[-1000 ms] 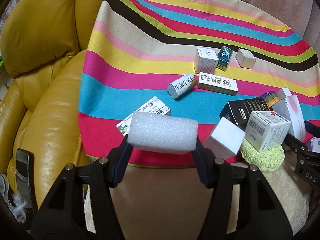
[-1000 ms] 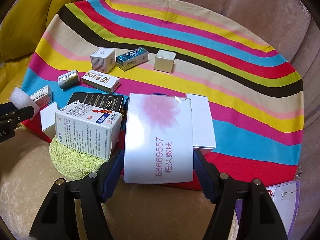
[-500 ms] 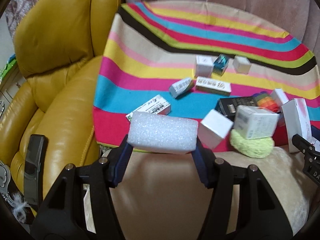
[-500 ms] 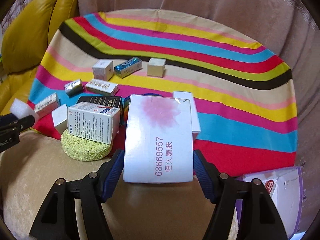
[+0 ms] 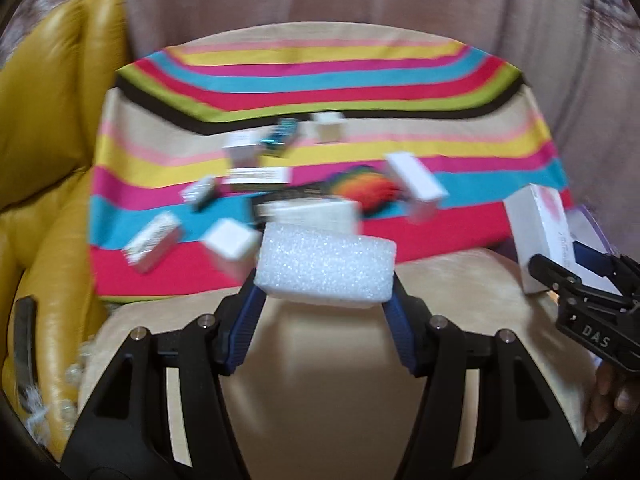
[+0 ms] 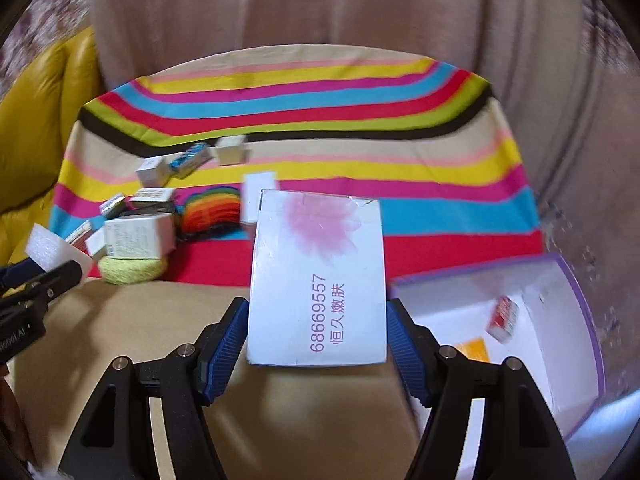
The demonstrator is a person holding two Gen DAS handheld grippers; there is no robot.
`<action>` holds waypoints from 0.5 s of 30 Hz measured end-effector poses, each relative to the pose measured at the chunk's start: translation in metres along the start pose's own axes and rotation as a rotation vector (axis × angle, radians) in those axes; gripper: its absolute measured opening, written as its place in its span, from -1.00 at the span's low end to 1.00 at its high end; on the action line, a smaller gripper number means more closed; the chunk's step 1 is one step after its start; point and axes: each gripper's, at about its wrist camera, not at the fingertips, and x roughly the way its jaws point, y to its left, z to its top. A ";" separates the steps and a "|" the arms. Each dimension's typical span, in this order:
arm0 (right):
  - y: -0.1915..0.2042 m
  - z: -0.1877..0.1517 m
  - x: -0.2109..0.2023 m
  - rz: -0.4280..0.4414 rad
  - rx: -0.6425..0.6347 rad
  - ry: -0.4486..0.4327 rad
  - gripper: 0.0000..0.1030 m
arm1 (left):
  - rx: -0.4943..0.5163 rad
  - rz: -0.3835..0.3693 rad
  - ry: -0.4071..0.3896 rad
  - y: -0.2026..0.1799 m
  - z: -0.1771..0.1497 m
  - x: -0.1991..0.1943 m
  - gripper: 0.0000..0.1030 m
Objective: Organize objects
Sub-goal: 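Carry the foam block with the left tool while the right carries the pink-printed box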
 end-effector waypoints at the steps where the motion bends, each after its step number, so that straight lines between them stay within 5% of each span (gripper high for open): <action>1: -0.012 -0.003 -0.001 -0.013 0.023 0.005 0.34 | 0.025 -0.014 0.002 -0.011 0.001 0.001 0.21; 15: -0.130 -0.039 -0.011 -0.190 0.260 0.048 0.35 | 0.248 -0.260 0.046 -0.148 0.009 0.016 0.21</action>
